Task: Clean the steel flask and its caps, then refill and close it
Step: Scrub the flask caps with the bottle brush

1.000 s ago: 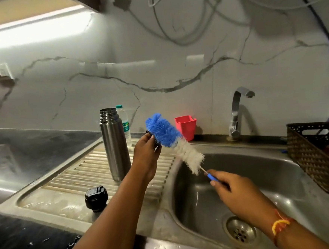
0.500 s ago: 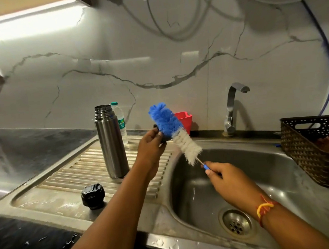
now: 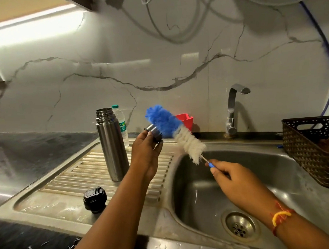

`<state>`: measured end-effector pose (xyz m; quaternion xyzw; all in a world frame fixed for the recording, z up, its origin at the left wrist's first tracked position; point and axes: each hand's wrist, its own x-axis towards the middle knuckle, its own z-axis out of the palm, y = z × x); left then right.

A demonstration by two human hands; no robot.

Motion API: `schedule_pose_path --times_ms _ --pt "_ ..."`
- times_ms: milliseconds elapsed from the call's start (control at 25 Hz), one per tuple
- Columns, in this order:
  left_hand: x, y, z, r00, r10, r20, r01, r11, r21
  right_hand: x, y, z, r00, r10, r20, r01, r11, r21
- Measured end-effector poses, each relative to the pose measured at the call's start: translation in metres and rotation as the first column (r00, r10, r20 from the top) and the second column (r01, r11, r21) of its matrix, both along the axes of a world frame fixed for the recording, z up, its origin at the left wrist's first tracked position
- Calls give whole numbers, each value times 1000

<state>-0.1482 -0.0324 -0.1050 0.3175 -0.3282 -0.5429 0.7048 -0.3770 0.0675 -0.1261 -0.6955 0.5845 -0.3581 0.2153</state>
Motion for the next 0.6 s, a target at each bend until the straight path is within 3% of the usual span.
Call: schedule_pose_path --times_ms 160,360,480,600 --pt "6 -7 2 994 42 -101 -38 998 47 0 4 3 1000 -10 26 10 1000 -23" --pt "-15 8 1 995 -97 37 98 995 -24 7 -4 -3 999 10 -33 -11 1000 -18" --pt "-8 6 3 998 -60 -12 59 997 -42 4 -2 -6 997 11 -78 -11 1000 5" --pt "-10 9 0 990 -99 97 101 995 -23 7 0 -6 998 29 -50 -28 999 20"
